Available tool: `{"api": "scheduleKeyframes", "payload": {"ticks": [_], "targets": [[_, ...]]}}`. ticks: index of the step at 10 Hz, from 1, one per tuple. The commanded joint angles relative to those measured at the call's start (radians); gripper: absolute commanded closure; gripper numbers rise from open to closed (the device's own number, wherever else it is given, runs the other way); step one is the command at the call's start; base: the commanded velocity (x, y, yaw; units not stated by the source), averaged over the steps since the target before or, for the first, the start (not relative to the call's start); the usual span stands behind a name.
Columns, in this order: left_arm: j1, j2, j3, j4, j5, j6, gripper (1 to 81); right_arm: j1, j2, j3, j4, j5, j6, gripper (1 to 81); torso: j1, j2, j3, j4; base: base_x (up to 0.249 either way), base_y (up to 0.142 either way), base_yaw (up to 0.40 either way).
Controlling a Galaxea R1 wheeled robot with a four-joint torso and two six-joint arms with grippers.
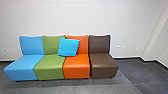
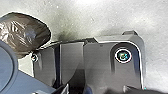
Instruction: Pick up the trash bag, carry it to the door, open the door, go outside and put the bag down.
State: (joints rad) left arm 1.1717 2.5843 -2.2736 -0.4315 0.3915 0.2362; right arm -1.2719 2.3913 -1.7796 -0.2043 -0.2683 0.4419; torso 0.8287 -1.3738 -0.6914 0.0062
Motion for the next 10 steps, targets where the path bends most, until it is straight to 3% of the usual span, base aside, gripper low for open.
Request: {"api": "scheduleKeyframes", "payload": {"ticks": [1, 2, 9, 10], "targets": [[-0.062, -0.018, 0.005, -0.009, 0.078, 0.011, 81.1, 0.032, 0.002, 0.003, -0.009, -0.032, -0.011, 1.0, -0.062, 0.096, 0.0, 0.0, 0.0, 0.0, 0.0], [-0.053, -0.003, 0.002, -0.004, 0.078, 0.012, 81.1, 0.031, 0.008, 0.002, -0.011, -0.032, -0.011, 1.0, -0.085, 0.132, 0.058, 0.0, 0.0, 0.0, 0.0], [-0.023, 0.097, -0.122, -0.001, 0.078, 0.035, 81.1, 0.032, 0.015, -0.013, -0.02, -0.032, -0.011, 1.0, -0.238, 0.367, 0.179, 0.0, 0.0, 0.0, 0.0], [-0.022, 0.108, -0.139, -0.001, 0.078, 0.035, 81.1, 0.032, 0.019, -0.021, -0.02, -0.032, -0.011, 1.0, -0.262, 0.404, 0.137, 0.0, 0.0, 0.0, 0.0]]}}
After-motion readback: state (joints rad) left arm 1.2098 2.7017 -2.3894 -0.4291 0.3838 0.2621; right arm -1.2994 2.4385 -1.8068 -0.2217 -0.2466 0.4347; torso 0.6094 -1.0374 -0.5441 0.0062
